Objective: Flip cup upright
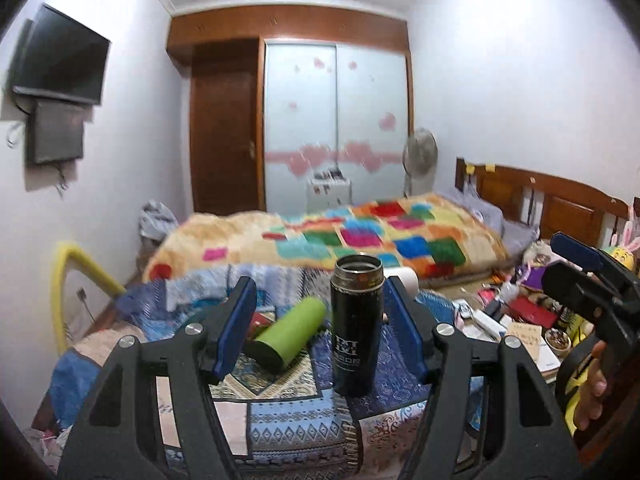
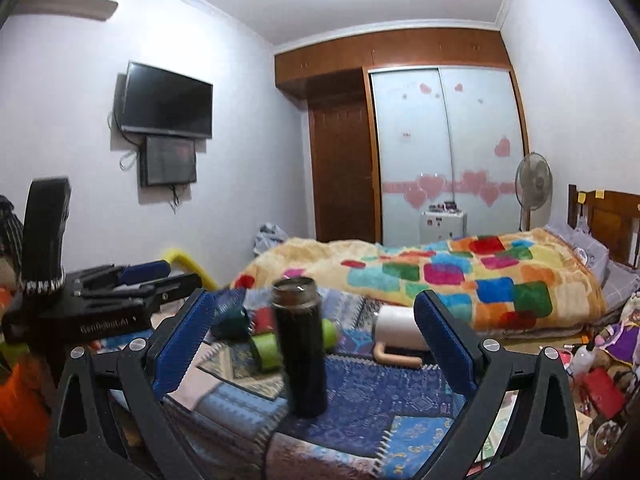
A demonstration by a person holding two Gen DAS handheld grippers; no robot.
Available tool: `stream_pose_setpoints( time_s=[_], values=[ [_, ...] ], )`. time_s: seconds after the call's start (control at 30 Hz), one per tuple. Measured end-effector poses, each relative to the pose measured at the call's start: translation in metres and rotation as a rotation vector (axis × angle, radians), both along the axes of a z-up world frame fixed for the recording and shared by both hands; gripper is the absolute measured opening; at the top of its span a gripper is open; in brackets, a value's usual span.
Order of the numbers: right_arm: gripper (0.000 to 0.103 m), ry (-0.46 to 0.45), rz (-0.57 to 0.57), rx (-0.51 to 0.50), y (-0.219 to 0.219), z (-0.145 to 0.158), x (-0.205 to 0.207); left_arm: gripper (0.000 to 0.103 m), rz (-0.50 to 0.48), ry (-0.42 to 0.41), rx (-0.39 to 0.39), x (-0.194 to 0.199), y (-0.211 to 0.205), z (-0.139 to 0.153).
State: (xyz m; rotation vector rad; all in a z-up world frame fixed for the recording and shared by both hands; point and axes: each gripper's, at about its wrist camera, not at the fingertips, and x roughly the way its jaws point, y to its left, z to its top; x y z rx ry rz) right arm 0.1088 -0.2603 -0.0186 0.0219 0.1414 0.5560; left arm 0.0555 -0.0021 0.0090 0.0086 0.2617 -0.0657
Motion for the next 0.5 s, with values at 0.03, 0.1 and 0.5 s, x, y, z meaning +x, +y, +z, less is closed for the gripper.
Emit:
stream_pose_setpoints(
  time_s=[0.03,0.1,0.5],
  values=[
    [0.100,-0.007,0.001,0.004,0.002,0.001,-0.005,0.065,0.003,-0.017,-0.005,-0.009,0.001,0.001],
    [0.100,-0.021,-0.001,0.015,0.004,0.004,-0.015,0.067,0.011,-0.043,-0.011,-0.022,0.002,0.001],
    [0.103,-0.063,-0.037,0.025,0.012,0.003,-0.047,0.098,0.057,-0.131,-0.023,-0.063,0.002,0.001]
  ],
)
